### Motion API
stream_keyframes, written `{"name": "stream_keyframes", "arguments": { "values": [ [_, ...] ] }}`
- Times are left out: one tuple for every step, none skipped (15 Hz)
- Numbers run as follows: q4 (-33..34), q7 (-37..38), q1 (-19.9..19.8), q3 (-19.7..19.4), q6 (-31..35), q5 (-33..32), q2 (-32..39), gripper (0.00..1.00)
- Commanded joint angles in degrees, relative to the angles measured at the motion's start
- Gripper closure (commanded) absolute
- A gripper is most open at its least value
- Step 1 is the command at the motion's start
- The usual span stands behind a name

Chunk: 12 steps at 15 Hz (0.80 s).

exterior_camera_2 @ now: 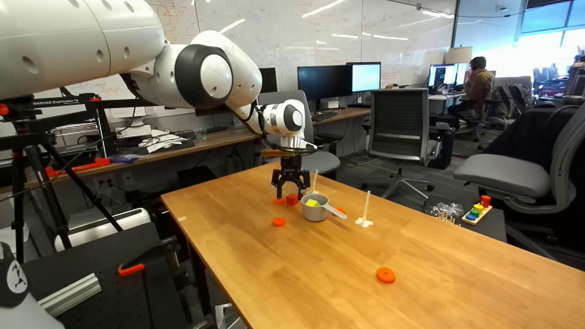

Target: Put the green, yellow and orange blocks inside the grey measuring cup

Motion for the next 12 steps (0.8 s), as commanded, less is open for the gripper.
{"name": "stream_keyframes", "arguments": {
  "values": [
    [3.84,-1.26,-0.59,0.54,-2.34,0.73,1.85,0.00],
    [3.88,-1.24,-0.68,0.53,-2.39,0.74,1.88,0.00],
    [3.91,-1.24,-0.81,0.56,-2.45,0.79,1.90,0.00],
    [3.89,-1.22,-0.91,0.52,-2.32,0.73,1.95,0.22],
    [3.87,-1.18,-1.01,0.52,-2.21,0.73,1.98,0.28],
    [3.92,-1.14,-1.16,0.53,-2.09,0.80,1.98,0.34],
    [3.93,-1.13,-1.31,0.56,-1.94,0.86,1.99,0.42],
    [3.89,-1.10,-1.47,0.58,-1.79,0.92,1.99,0.51],
    [3.89,-1.06,-1.58,0.58,-1.75,0.95,2.00,0.58],
    [3.87,-1.06,-1.73,0.61,-1.72,0.99,1.99,0.67],
    [3.85,-1.06,-1.85,0.65,-1.66,1.04,1.97,0.73],
    [3.87,-1.10,-1.96,0.69,-1.62,1.09,1.97,0.82]
  ]
}}
